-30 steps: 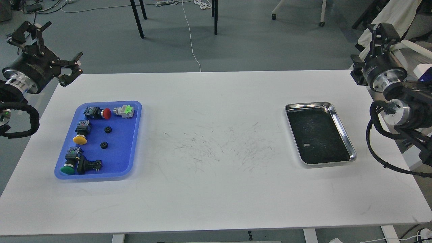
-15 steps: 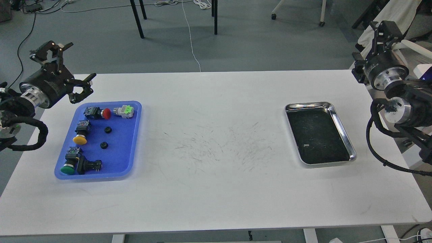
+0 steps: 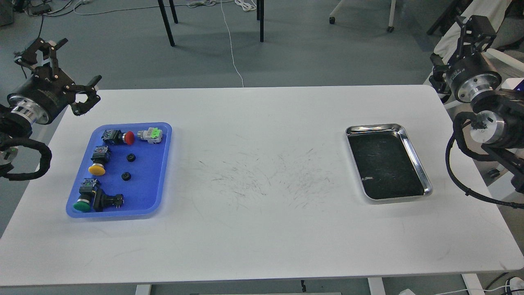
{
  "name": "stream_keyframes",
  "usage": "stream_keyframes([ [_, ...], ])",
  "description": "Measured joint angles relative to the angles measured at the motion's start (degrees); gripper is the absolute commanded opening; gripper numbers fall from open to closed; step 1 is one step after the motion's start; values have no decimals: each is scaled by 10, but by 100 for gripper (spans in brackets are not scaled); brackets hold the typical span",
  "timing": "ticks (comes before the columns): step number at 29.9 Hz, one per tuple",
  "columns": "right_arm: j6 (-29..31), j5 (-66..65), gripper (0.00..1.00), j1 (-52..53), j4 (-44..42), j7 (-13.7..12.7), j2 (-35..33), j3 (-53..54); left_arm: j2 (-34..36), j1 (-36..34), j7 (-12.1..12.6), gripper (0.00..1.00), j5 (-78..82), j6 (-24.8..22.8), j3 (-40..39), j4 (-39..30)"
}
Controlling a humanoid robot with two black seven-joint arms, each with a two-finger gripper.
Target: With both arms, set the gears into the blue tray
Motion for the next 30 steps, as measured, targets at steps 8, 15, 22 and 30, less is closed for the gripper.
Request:
stream_keyframes([
  [8, 0, -1, 99, 0, -2, 1, 5, 0, -2, 8, 0, 99, -3, -5, -19, 4],
  [15, 3, -1, 99, 1, -4, 1, 7, 6, -27, 9, -3, 99, -3, 2, -39, 44],
  [22, 6, -1, 99, -4, -34, 1, 14, 7, -60, 7, -1, 99, 1, 3, -36, 80],
  [30, 6, 2, 99, 0, -86, -5, 55, 5, -93, 1, -3, 99, 1, 3, -36, 96],
])
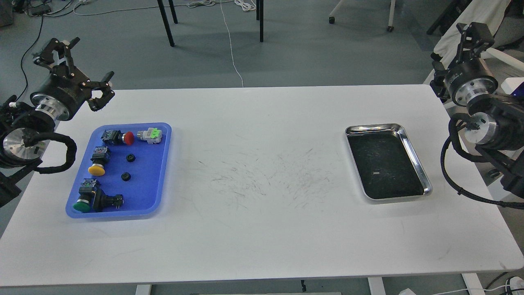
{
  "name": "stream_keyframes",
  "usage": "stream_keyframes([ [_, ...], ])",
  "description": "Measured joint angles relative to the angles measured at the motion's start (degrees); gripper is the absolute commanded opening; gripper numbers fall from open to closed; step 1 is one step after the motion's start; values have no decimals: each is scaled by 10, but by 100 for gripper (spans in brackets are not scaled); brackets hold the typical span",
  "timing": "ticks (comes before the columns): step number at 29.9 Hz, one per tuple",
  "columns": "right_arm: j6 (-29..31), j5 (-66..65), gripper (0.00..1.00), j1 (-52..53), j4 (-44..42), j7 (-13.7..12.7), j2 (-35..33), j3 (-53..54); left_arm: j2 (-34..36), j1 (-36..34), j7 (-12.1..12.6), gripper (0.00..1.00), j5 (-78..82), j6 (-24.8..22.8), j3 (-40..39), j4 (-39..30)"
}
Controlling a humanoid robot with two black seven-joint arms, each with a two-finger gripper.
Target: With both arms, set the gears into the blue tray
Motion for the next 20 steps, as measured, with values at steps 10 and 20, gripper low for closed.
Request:
stream_keyframes([
  [10, -1, 0, 99, 20, -32, -1, 37, -8, -36, -7, 5, 99, 2, -4, 2, 32],
  [20, -4, -2, 99, 21, -24, 1, 38, -3, -64, -15, 2, 99, 4, 2, 10, 31],
])
